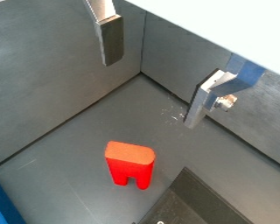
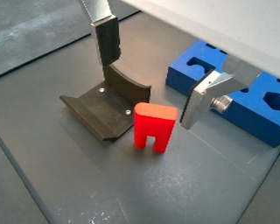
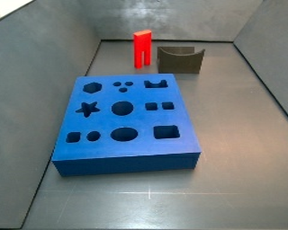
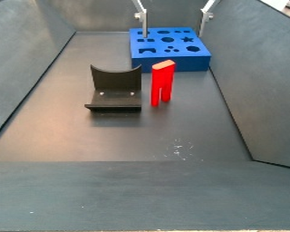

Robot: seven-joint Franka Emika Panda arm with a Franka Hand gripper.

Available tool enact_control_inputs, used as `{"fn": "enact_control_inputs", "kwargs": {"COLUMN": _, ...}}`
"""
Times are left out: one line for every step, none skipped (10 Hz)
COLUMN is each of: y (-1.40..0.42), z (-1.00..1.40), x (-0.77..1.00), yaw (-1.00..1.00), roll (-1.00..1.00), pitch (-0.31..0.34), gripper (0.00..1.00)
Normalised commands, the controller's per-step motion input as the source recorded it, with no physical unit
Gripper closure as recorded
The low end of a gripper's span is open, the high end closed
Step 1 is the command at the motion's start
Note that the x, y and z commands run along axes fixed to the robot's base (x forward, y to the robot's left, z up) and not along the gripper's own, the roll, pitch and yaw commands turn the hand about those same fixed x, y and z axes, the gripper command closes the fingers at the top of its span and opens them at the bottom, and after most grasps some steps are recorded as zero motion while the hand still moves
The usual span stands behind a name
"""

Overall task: Pick up the square-circle object. Move up. Move to above the board. Insert the square-circle object.
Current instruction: Pick up the square-circle object.

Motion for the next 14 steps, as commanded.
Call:
{"fn": "enact_control_inputs", "kwargs": {"y": -0.06, "z": 0.0, "x": 0.0, "yaw": 0.0, "roll": 0.0, "pitch": 0.0, "gripper": 0.0}}
{"fn": "enact_control_inputs", "kwargs": {"y": -0.68, "z": -0.38, "x": -0.2, "yaw": 0.56, "roll": 0.11, "pitch": -0.153, "gripper": 0.0}}
{"fn": "enact_control_inputs", "kwargs": {"y": 0.0, "z": -0.47, "x": 0.0, "yaw": 1.0, "roll": -0.07, "pitch": -0.097, "gripper": 0.0}}
{"fn": "enact_control_inputs", "kwargs": {"y": 0.0, "z": -0.45, "x": 0.0, "yaw": 1.0, "roll": -0.11, "pitch": -0.114, "gripper": 0.0}}
{"fn": "enact_control_inputs", "kwargs": {"y": 0.0, "z": -0.45, "x": 0.0, "yaw": 1.0, "roll": -0.12, "pitch": -0.114, "gripper": 0.0}}
{"fn": "enact_control_inputs", "kwargs": {"y": 0.0, "z": -0.45, "x": 0.0, "yaw": 1.0, "roll": -0.12, "pitch": -0.114, "gripper": 0.0}}
{"fn": "enact_control_inputs", "kwargs": {"y": 0.0, "z": -0.44, "x": 0.0, "yaw": 1.0, "roll": -0.12, "pitch": -0.123, "gripper": 0.0}}
{"fn": "enact_control_inputs", "kwargs": {"y": -0.02, "z": -0.41, "x": 0.01, "yaw": 0.95, "roll": -0.09, "pitch": -0.16, "gripper": 0.0}}
{"fn": "enact_control_inputs", "kwargs": {"y": -0.09, "z": -0.42, "x": 0.02, "yaw": 0.91, "roll": -0.07, "pitch": -0.171, "gripper": 0.0}}
{"fn": "enact_control_inputs", "kwargs": {"y": -0.15, "z": -0.4, "x": 0.02, "yaw": 0.86, "roll": -0.07, "pitch": -0.183, "gripper": 0.0}}
{"fn": "enact_control_inputs", "kwargs": {"y": -0.23, "z": -0.45, "x": 0.05, "yaw": 0.78, "roll": -0.08, "pitch": -0.169, "gripper": 0.0}}
{"fn": "enact_control_inputs", "kwargs": {"y": -0.39, "z": -0.63, "x": 0.34, "yaw": 0.49, "roll": -0.09, "pitch": -0.217, "gripper": 0.0}}
{"fn": "enact_control_inputs", "kwargs": {"y": -0.3, "z": -0.53, "x": 0.5, "yaw": 0.28, "roll": 0.0, "pitch": -0.196, "gripper": 0.0}}
{"fn": "enact_control_inputs", "kwargs": {"y": 0.0, "z": -0.28, "x": 0.43, "yaw": 0.01, "roll": 0.0, "pitch": -0.111, "gripper": 0.0}}
